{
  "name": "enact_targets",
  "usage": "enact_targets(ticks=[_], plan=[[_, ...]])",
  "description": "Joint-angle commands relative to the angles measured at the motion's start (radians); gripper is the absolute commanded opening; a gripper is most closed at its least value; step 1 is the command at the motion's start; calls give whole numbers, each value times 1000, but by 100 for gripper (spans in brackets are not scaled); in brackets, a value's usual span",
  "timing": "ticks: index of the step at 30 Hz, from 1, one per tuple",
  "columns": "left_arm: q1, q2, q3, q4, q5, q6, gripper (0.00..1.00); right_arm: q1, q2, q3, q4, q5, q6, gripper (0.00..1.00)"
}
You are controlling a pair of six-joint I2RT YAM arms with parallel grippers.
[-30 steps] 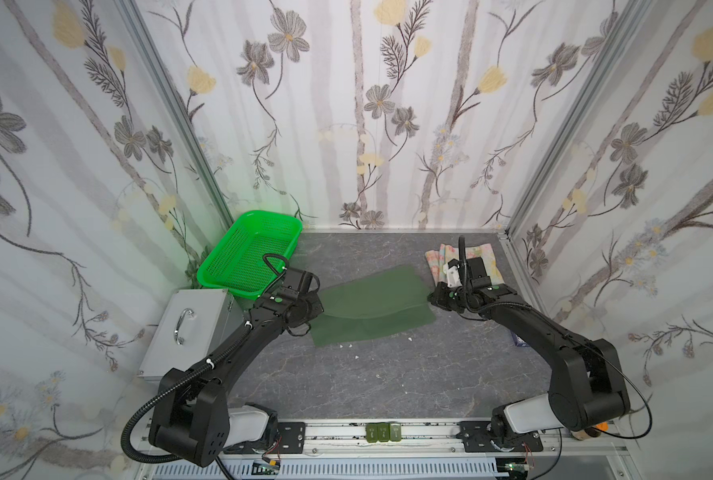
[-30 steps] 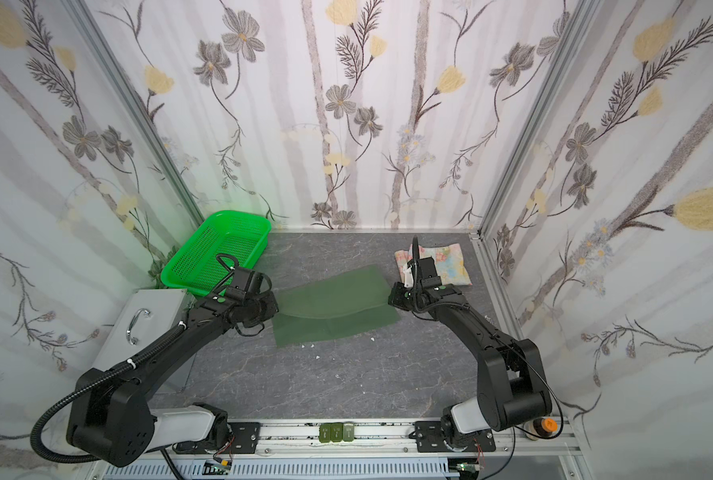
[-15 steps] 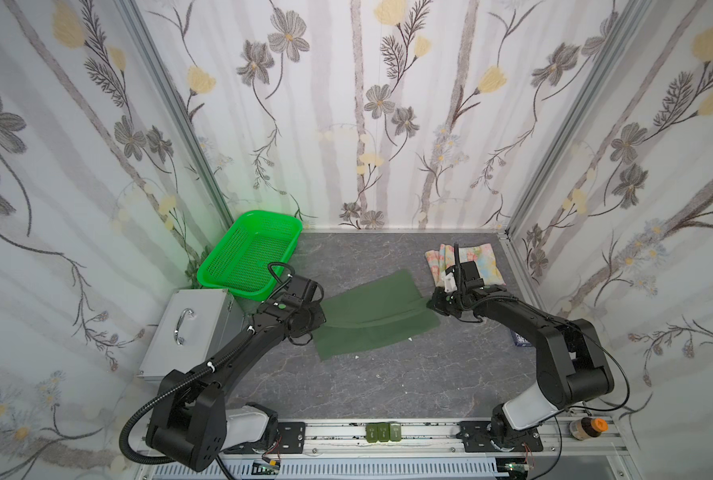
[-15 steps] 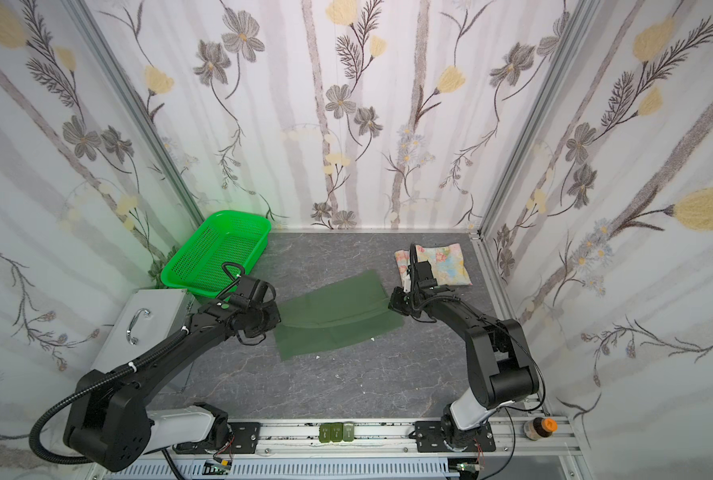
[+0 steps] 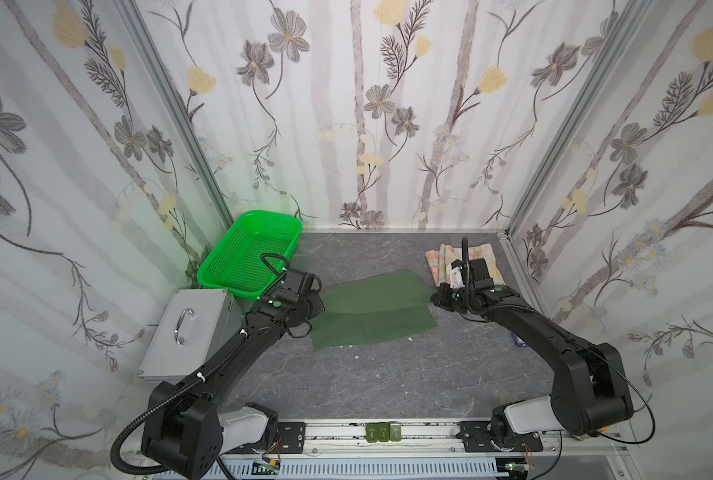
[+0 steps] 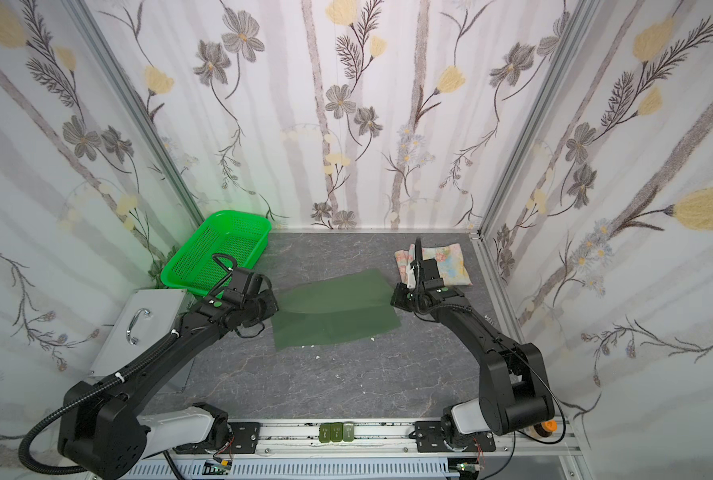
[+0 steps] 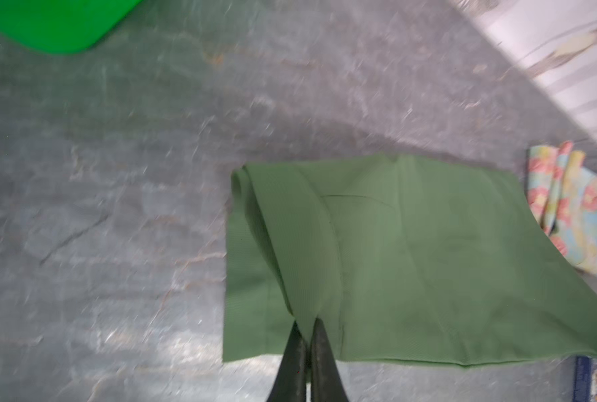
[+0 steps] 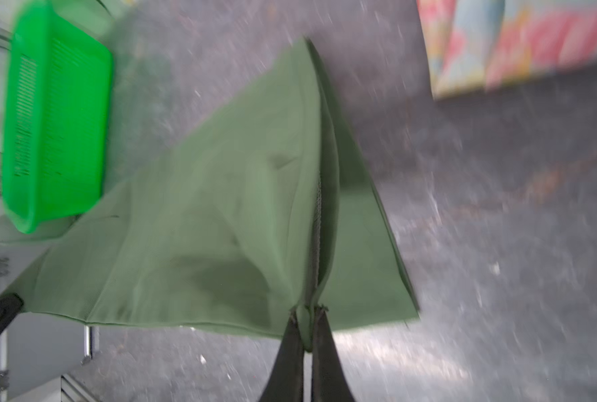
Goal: Fold and stack skirts
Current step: Fold the skirt at the center of the table.
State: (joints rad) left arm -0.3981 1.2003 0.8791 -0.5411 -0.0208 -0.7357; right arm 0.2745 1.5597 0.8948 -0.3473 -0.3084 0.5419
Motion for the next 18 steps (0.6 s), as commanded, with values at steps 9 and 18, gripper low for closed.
enact_targets(ticks=[9,18], plan=[[-54,-53,-153,10,31,-96,0,-18,3,-91,70,15,5,0],[-171,-7,-165,14,-16,-156,0,-23,121,-2,111,-3,-22,0]])
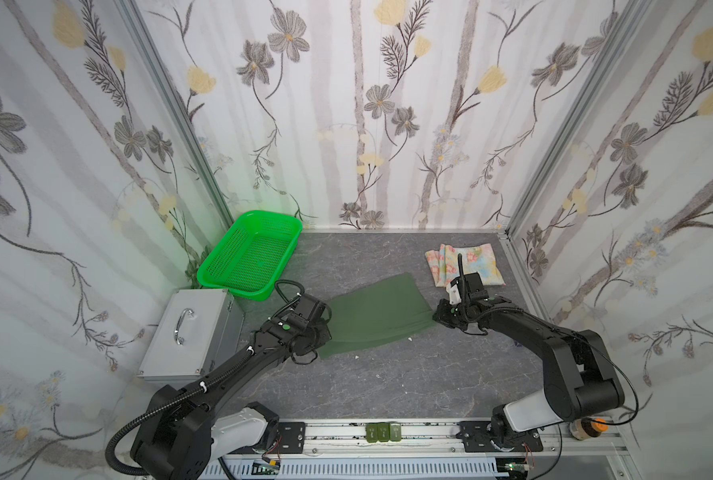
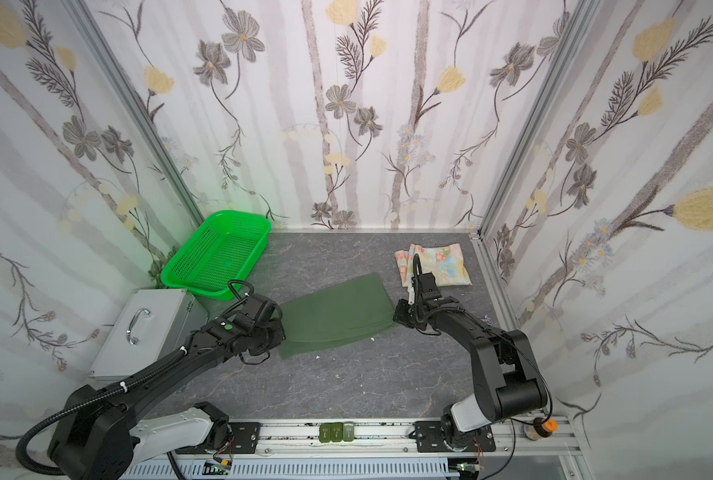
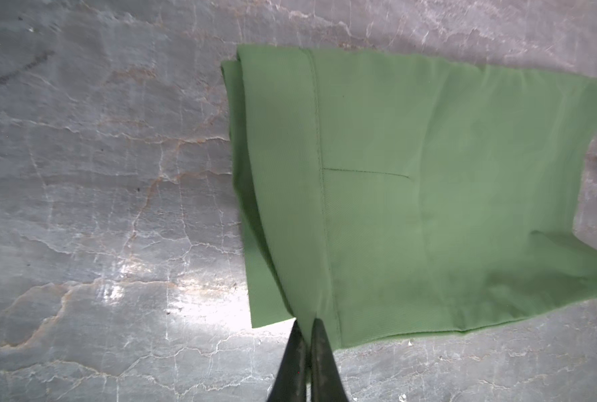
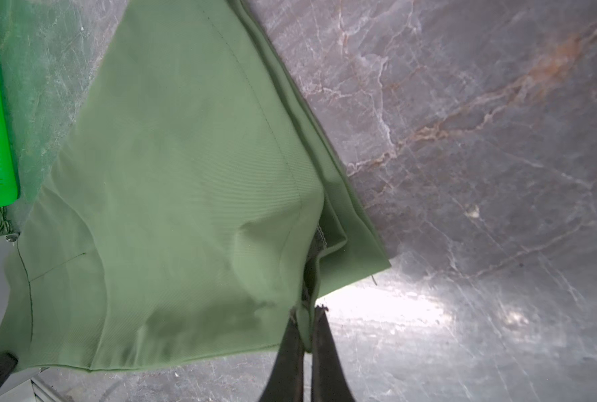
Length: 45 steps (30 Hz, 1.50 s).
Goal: Fold and stack skirts
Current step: Fold the skirt at the center of the table.
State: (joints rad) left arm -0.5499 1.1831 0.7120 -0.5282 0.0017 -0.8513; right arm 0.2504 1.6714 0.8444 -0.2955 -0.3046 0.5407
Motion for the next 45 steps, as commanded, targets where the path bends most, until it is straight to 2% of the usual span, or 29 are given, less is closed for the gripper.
enact_targets(ticks=[1,6,16,24,25,26,27,28,30,31,34,36,39,42,43,45], plan=[[-31,14,4,1,-52,-53,0,2,5,82,53,-4,-33,0],[-82,47,0,3,-88,-93,0,-3,-3,215,0,67,-91,0],[-187,256,22,18,-131,-117,0,-32,111,88,83,29,-90,0],[-193,162,-22,15,-149,-135,0,-48,83,22,105,9,-77,0],[-191,150,-30,13,-149,-135,0,-48,81,14,108,7,-75,2],[-188,143,-37,14,-143,-133,0,-48,78,7,108,4,-76,8],[-187,139,-40,13,-135,-131,0,-48,75,0,108,3,-76,22],[-182,135,-40,9,-126,-125,4,-50,67,-4,104,13,-75,31],[-178,122,-33,2,-124,-130,40,-58,41,0,97,19,-74,35],[-176,105,-22,-6,-127,-132,50,-63,22,7,88,19,-72,38],[-156,49,22,-24,-127,-115,52,-63,-41,41,50,33,-70,45],[-140,17,44,-31,-135,-104,53,-58,-69,56,46,32,-63,44],[-116,27,71,-29,-140,-80,46,-27,-100,69,78,10,-62,32],[-117,128,118,-26,-112,-45,23,-11,-15,72,111,-13,-58,7],[-122,163,125,-24,-98,-40,13,-10,15,64,134,-24,-52,3],[-133,211,116,-13,-83,-41,1,-7,67,59,164,-28,-46,0]])
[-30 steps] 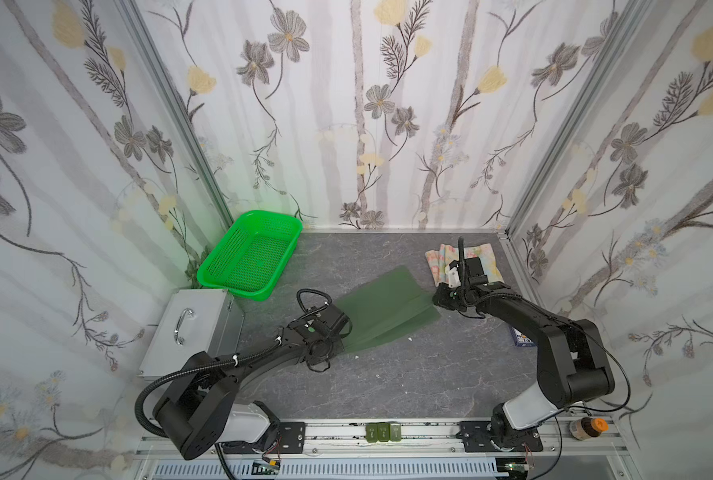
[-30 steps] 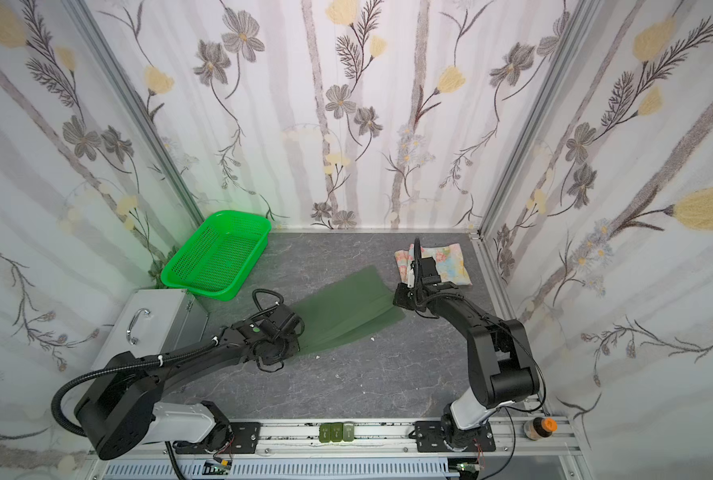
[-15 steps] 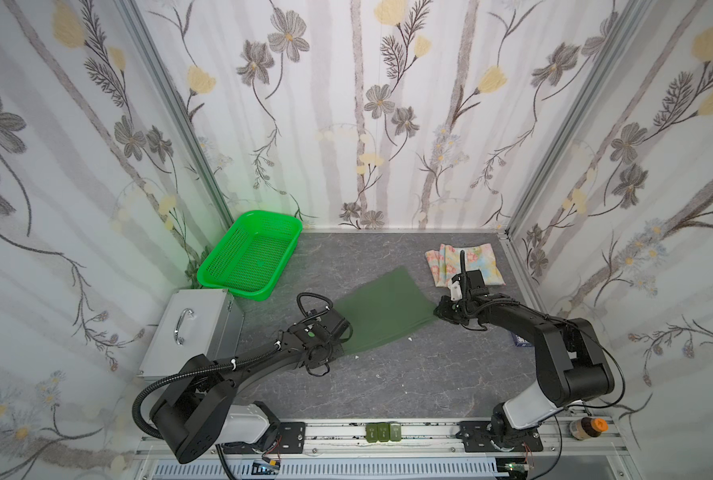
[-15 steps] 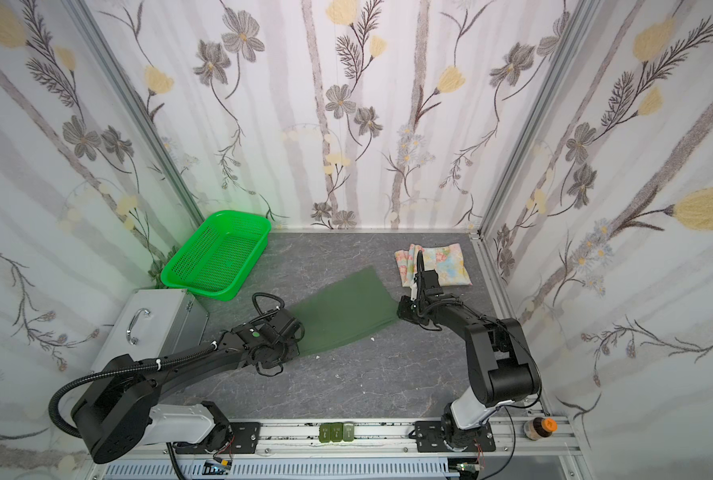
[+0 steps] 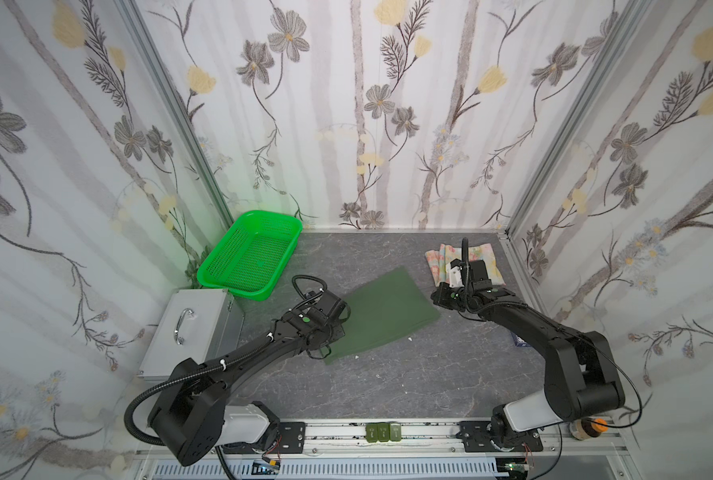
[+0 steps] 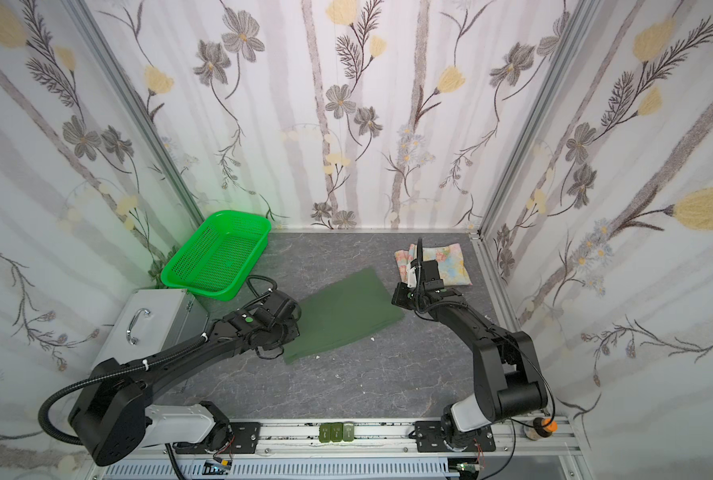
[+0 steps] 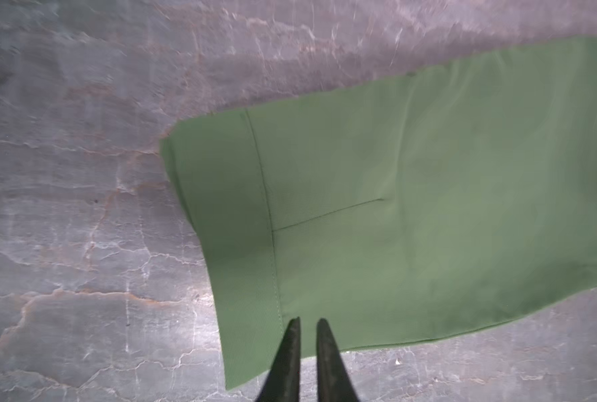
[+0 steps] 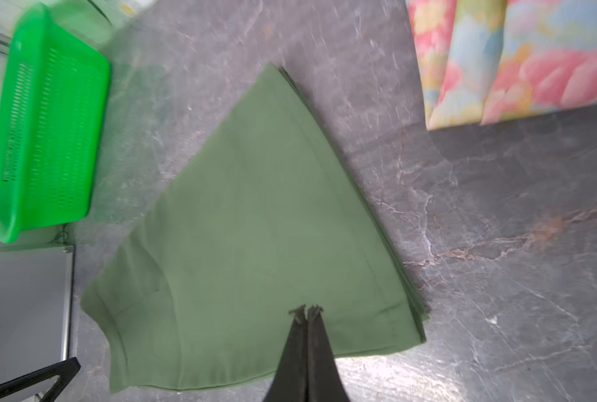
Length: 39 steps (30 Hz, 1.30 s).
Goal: Fold and stack skirts
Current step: Fold the skirt at the center of the table.
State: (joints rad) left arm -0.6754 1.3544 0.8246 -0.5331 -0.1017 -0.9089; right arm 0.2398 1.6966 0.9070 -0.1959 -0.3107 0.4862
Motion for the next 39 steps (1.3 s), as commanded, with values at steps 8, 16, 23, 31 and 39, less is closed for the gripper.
enact_targets(ticks=[8,16,23,31,39], plan=[[-25,24,-167,46,89,-57,0,8,137,-40,105,-11,5,0],[-29,14,-260,62,119,-107,0,9,149,-88,132,1,19,0],[-2,-92,-214,49,113,-147,39,9,79,-73,67,-5,17,0],[118,-241,-206,8,66,-174,76,9,45,123,-32,-12,-38,19],[143,-109,-161,61,2,-77,68,-10,212,208,17,-42,-50,20]])
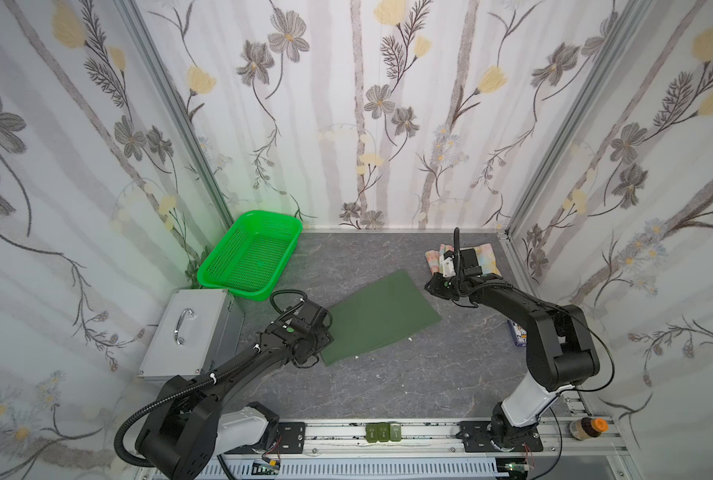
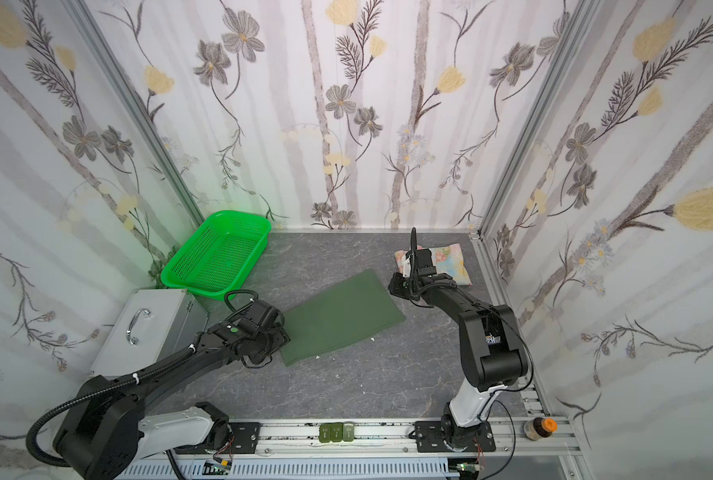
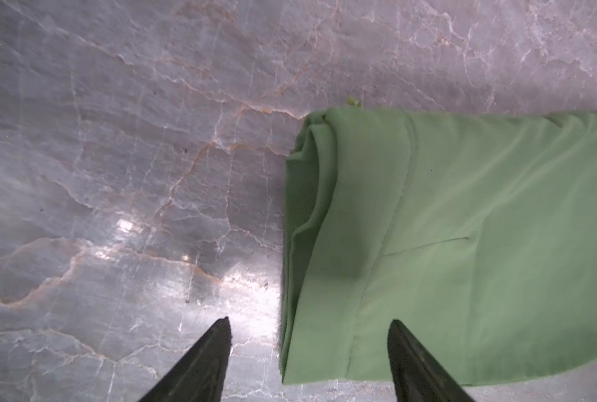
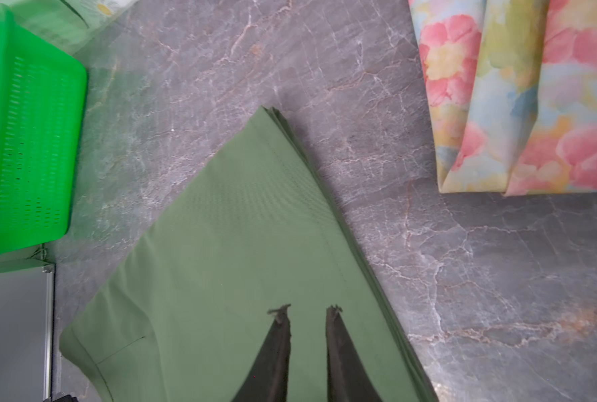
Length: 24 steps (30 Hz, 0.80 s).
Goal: Fold and stack skirts
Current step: Fold the skirt at the center of the table.
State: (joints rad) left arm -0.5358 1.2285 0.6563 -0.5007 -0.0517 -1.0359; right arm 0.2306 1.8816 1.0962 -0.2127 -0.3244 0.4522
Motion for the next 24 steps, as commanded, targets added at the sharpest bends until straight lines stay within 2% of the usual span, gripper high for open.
enact_targets(ticks=[1,6,11,15,20,24], plan=[[5,22,-3,47,-48,54,62,-2,40,22,43,-31,-14,20],[20,71,-38,142,-34,87,47,-7,85,34,79,-49,6,19],[26,139,-45,204,-42,126,56,-9,105,41,88,-55,2,19],[26,195,-33,221,-41,144,58,-13,120,32,83,-46,-7,19],[26,217,-25,238,-67,175,58,-13,129,3,87,-39,-12,18],[25,259,-25,254,-44,193,48,-13,131,-18,101,-53,-3,18]])
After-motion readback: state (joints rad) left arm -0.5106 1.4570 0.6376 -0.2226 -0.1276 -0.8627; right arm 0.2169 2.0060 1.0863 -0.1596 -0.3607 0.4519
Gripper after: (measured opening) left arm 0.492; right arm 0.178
